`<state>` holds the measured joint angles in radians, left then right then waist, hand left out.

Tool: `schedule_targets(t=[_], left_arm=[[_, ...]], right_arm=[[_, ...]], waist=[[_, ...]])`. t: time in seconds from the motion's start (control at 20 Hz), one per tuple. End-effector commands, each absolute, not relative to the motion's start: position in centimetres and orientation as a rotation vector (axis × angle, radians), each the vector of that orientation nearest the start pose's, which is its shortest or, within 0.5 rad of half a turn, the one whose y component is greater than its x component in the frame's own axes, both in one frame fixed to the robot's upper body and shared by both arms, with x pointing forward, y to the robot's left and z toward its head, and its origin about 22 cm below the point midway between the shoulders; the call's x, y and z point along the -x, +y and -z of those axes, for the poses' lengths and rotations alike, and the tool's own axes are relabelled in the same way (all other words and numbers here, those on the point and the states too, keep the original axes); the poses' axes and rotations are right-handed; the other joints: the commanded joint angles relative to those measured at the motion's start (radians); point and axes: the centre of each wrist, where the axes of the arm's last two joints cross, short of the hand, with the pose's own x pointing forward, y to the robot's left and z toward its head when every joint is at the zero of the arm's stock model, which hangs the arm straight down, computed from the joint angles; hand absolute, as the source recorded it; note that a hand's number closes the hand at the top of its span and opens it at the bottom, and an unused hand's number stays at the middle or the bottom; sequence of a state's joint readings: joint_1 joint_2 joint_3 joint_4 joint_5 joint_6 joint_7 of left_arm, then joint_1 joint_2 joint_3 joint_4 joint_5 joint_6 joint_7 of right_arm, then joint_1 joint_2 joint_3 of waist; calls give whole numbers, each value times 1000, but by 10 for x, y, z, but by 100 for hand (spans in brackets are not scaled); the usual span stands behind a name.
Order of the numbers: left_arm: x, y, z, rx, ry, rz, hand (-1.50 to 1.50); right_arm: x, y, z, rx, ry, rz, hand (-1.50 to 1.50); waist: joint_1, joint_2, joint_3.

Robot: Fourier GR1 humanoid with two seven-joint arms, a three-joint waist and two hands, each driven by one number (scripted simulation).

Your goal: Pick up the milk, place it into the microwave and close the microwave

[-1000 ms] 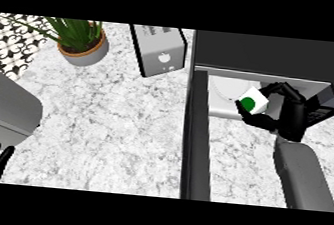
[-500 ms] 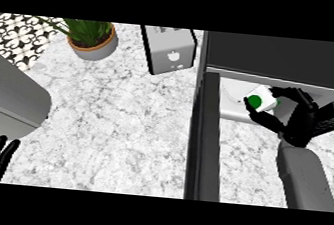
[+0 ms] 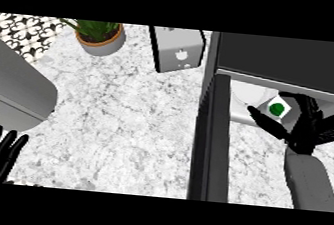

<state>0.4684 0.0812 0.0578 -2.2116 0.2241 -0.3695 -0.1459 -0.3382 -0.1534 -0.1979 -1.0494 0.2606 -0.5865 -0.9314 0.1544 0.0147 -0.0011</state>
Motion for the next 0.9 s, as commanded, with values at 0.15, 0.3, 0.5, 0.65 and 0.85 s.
schedule_targets(t=[0.15, 0.3, 0.5, 0.65, 0.85], left_arm=[[-130, 271, -80, 229, -1947, 162, -150], [-132, 268, -78, 238, -1934, 173, -150], [-135, 262, -79, 231, -1938, 180, -150], [-133, 257, -78, 235, -1923, 191, -150], [-138, 249, -75, 227, -1933, 192, -150]], right_arm=[[-350, -256, 27, 758, -2017, -129, -150], [-359, -247, 24, 699, -2000, -121, -150], [-388, -242, 0, 657, -1912, -99, -150], [-407, -243, -15, 638, -1836, -126, -150], [-425, -249, -37, 641, -1809, -124, -150]], waist=[[64, 54, 3], [56, 47, 3], [42, 41, 4], [33, 39, 5], [13, 43, 6]])
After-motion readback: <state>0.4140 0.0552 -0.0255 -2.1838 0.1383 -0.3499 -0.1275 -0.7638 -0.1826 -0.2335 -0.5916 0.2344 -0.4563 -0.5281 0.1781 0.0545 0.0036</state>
